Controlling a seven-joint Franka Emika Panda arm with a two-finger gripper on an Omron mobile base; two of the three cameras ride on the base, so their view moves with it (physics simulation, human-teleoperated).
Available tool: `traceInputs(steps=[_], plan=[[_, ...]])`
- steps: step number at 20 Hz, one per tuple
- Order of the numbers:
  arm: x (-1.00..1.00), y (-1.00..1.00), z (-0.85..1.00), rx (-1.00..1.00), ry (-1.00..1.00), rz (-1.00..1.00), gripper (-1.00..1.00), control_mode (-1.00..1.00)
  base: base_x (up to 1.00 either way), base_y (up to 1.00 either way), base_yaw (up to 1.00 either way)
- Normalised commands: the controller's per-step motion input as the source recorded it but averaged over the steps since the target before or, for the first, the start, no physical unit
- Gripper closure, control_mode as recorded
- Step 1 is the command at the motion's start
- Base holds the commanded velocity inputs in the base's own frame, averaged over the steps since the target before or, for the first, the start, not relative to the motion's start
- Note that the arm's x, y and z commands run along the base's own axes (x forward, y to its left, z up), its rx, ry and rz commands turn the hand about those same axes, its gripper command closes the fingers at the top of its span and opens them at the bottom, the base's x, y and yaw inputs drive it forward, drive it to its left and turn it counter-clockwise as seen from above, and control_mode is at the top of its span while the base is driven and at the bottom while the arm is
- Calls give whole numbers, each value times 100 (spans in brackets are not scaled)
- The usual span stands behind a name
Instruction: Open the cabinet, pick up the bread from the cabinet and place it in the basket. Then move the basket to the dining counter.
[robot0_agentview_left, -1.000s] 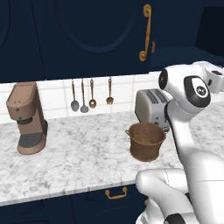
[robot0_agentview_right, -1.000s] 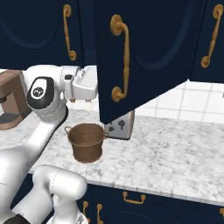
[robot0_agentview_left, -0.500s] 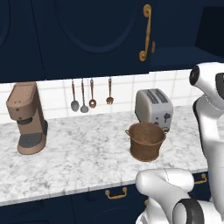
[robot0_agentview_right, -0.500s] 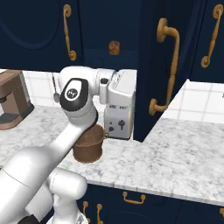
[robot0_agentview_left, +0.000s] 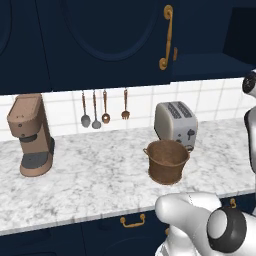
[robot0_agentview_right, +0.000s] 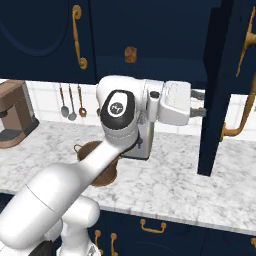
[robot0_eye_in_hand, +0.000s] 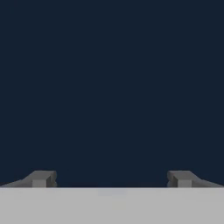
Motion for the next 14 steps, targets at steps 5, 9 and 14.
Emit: traceInputs(steps=[5,9,14], plan=[[7,-63,0,6,0,0,-100,-100,0,0,0],[22,-61,0,8,0,0,-100,-100,0,0,0],[6,-12,0,1,0,3,-100,-100,0,0,0]])
